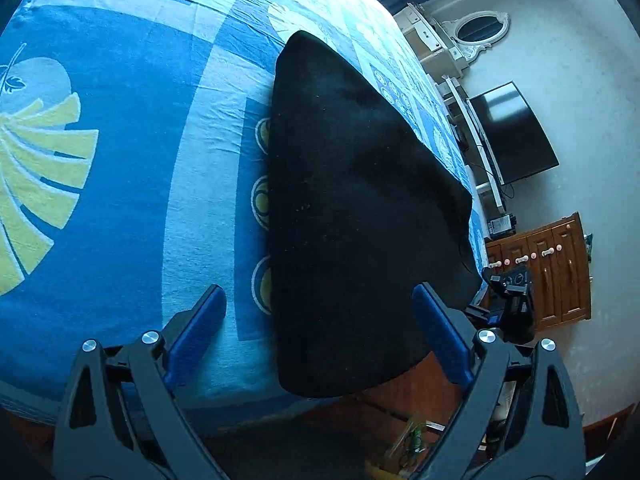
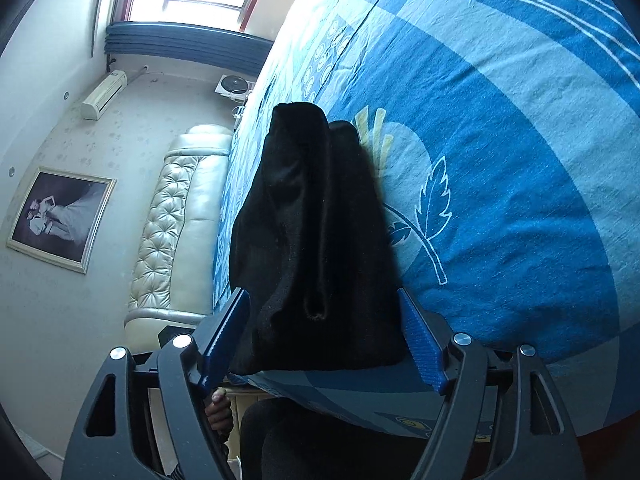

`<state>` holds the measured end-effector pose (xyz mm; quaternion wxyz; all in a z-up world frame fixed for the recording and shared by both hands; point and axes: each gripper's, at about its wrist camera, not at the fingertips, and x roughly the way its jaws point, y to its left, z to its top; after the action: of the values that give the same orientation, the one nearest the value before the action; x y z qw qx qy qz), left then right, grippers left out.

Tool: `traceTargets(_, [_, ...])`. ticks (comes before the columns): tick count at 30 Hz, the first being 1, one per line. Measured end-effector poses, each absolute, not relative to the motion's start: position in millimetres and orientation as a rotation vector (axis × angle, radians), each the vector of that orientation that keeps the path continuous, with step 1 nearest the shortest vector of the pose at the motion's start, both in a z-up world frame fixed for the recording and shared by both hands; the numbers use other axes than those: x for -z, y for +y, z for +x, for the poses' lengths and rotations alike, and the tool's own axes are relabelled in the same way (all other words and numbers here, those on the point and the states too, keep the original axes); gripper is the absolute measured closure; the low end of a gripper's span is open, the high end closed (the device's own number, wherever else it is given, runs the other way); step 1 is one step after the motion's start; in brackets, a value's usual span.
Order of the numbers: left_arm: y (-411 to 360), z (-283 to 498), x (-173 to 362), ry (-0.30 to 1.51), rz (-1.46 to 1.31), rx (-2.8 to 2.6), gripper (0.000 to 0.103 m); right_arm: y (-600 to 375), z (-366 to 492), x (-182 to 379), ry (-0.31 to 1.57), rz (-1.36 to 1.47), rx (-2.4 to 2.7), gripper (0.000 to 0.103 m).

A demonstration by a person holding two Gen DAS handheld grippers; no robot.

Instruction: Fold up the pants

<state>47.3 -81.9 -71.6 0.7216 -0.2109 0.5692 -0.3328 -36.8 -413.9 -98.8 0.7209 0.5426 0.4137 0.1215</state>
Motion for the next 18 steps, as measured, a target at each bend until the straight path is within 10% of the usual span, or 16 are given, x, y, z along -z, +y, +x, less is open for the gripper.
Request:
traceTargets(4, [-92.4,51.3,80.4,1.274,-0.537,0.781,0.01,-407.0,-33.0,97.5,0.919,1.162,-0.291,0.027])
traceTargets(7, [-100.9,51.9,87.6,1.301,-0.518,0.771,0.048,-401.1,-31.7,95.9,0.946,1.1,-0.275,0.044])
traceTargets(11, [-99.3,49.9,83.1,1.275,-0.495,0.776,0.067,-394.7,-35.4,93.6,0.953,1.072,-0.251,0.058])
traceTargets(18, [-90.5,53.5,64.7,1.231,-0.423,0.738,0.075,-375.3,-28.1,84.9,0.943,1.06,-0.271,0.062])
